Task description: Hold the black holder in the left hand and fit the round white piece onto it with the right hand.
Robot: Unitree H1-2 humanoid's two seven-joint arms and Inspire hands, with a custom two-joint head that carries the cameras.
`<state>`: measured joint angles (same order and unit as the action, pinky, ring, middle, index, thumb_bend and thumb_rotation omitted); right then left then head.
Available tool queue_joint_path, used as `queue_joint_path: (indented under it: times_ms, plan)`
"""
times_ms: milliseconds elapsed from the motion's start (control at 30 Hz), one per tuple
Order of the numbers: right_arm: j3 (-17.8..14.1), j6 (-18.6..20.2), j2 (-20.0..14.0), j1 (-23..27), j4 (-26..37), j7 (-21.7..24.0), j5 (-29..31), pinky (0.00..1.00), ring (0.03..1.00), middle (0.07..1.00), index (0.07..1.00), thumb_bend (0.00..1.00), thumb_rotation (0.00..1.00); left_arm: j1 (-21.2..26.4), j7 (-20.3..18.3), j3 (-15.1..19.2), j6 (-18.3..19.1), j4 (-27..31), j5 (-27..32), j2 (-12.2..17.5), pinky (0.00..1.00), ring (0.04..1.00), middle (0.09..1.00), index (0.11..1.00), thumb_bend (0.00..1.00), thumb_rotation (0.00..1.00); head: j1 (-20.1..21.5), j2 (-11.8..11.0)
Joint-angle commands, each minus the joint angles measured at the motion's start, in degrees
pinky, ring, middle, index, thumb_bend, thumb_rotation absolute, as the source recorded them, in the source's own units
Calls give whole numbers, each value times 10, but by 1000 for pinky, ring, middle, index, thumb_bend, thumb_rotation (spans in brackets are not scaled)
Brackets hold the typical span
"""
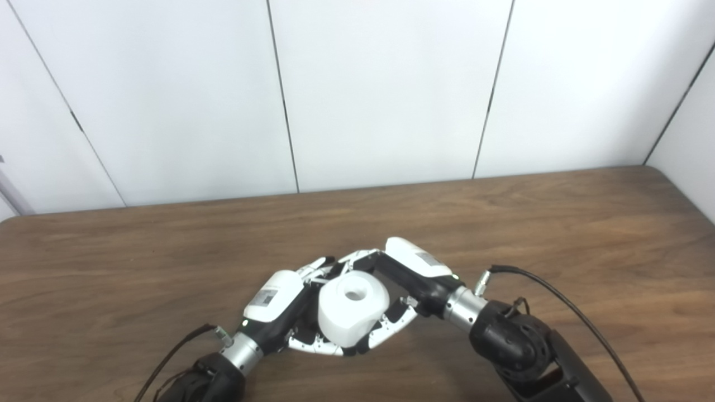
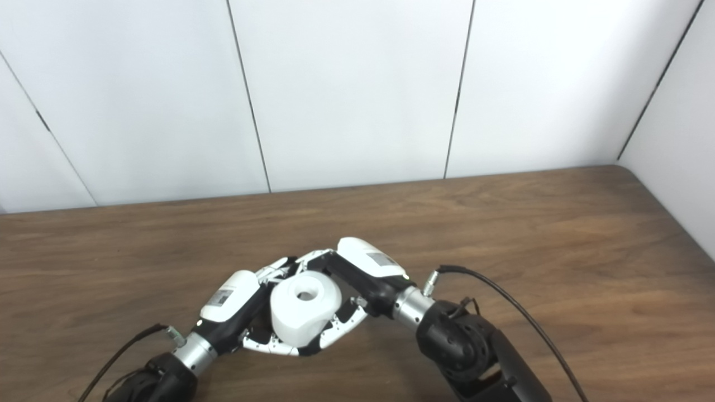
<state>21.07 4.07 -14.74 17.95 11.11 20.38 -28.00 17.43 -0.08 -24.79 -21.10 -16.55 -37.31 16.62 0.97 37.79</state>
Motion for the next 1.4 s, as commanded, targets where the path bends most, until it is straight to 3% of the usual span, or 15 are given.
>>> queue_joint_path:
  times_ms: [0, 567, 900, 1367]
  plan:
    - [-1, -17, 4, 23, 0, -4, 0, 645, 759, 776, 481, 517, 131, -47, -14, -30, 22, -45, -17, -25, 920, 971, 875, 480, 524, 57, -1, 2]
    - [3, -35, -13, 57, -33, 8, -3, 644, 769, 780, 481, 516, 133, -54, -23, -34, 34, -28, -12, -24, 919, 971, 874, 480, 524, 57, -2, 10]
    - [-31, 9, -15, 98, 42, 47, 24, 660, 768, 776, 481, 517, 135, -51, -33, -34, 47, -24, -11, -23, 935, 982, 882, 480, 524, 56, -1, 15]
    - [-50, 26, -28, 122, 52, 70, 38, 646, 774, 771, 480, 517, 132, -51, -34, -33, 58, -20, -11, -26, 936, 974, 881, 480, 524, 57, -5, 22]
